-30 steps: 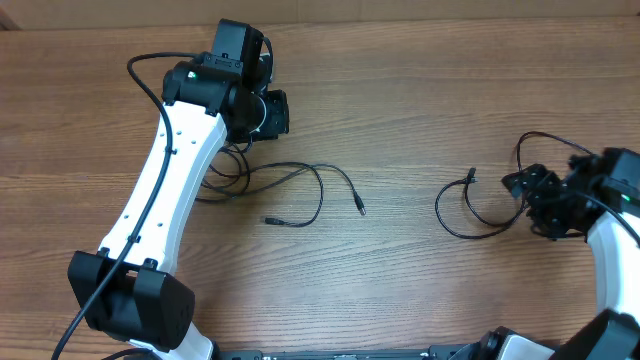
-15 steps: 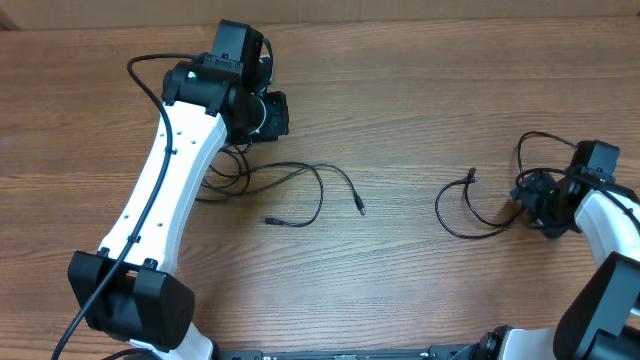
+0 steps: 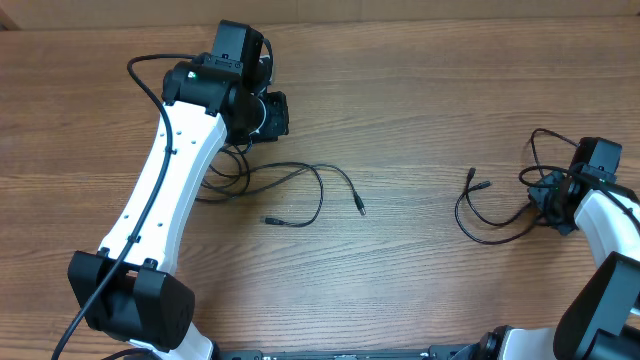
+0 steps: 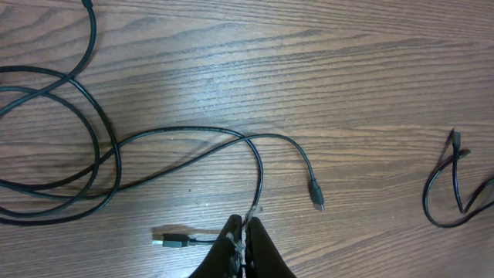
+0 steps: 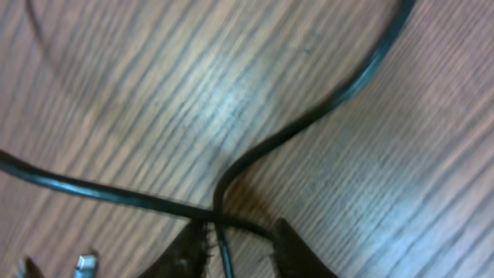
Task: Untangle cables
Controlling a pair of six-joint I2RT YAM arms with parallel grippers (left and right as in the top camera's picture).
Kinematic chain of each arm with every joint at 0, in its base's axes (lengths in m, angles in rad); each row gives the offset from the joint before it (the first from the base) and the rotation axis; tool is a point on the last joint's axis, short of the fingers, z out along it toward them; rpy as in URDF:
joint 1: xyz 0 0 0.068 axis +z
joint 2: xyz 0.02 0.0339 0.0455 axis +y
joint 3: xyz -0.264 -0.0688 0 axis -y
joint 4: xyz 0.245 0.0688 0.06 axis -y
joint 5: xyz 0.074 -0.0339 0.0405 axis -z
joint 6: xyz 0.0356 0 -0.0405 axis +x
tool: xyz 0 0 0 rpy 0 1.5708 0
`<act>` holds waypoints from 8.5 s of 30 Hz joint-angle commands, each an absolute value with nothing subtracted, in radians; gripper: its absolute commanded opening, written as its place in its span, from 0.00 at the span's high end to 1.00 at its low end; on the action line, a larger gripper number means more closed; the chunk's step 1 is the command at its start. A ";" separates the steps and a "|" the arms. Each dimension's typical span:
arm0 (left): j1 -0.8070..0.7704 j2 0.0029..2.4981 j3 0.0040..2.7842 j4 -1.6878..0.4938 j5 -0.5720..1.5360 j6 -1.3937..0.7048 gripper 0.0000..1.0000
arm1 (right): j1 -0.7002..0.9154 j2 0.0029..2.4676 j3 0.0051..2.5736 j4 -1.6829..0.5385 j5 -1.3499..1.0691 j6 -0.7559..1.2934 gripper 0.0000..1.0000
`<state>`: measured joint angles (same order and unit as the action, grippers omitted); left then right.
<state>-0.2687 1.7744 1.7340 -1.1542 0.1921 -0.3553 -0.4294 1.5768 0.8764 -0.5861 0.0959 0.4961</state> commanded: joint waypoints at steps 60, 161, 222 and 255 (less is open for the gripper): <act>-0.270 1.739 1.738 -1.156 0.203 -0.352 0.96 | -0.163 1.580 0.875 -0.686 -0.035 0.056 0.28; -0.270 1.739 1.738 -1.173 0.204 -0.367 0.96 | -0.163 1.583 0.673 -0.366 -0.008 0.266 0.86; -0.013 1.763 1.641 -1.327 -0.120 -0.538 0.09 | 0.218 1.583 1.106 -0.720 -0.326 0.096 0.02; 0.007 1.765 1.118 -0.542 0.480 -0.417 0.96 | 0.218 1.583 1.106 -0.704 -0.357 0.104 0.00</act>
